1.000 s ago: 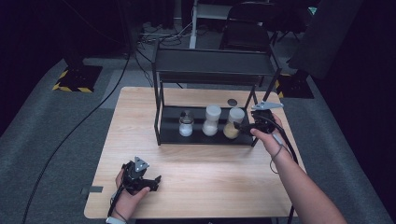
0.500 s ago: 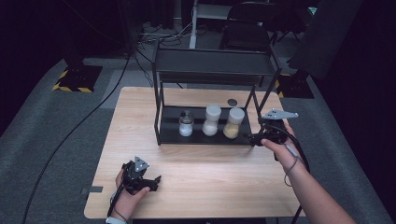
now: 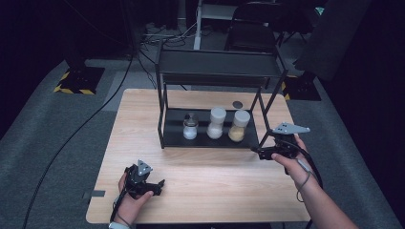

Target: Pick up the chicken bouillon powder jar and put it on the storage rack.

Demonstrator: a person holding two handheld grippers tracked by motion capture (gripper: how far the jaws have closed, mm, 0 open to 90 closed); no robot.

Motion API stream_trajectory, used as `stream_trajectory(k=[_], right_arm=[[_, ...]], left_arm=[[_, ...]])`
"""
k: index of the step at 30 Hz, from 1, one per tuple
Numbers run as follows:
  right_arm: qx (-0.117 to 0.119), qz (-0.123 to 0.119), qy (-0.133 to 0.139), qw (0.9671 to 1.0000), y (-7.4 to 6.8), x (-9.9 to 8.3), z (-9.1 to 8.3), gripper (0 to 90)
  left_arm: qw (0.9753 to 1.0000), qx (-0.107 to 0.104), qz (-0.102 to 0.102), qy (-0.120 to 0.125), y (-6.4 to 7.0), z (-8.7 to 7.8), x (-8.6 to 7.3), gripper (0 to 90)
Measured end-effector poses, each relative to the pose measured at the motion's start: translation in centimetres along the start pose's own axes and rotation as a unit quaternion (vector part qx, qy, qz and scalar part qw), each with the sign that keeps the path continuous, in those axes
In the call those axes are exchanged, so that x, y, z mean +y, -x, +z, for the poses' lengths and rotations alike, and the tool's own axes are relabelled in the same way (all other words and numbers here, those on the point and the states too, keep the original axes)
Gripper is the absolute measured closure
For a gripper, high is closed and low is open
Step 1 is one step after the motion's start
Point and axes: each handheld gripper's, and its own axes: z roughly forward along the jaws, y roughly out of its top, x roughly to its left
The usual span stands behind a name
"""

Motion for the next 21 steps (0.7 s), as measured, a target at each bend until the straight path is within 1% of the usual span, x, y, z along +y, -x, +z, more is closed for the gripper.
stream_trajectory(k=[7,19,21], right_arm=[[0.002,-0.001,-0.002,1.0,-0.2,-1.7,0.3,4.0],[0.002,0.002,-0.021,0.9998,-0.3,-4.4,1.5,3.9],[0.001,0.0,-0.024,0.9997,-0.3,-4.8,1.7,3.9]], left_arm=[[1.0,0.0,0.0,0.0,0.0,0.0,0.0,0.6],[1.0,0.0,0.0,0.0,0.0,0.0,0.0,0.6],[1.0,0.0,0.0,0.0,0.0,0.0,0.0,0.6]])
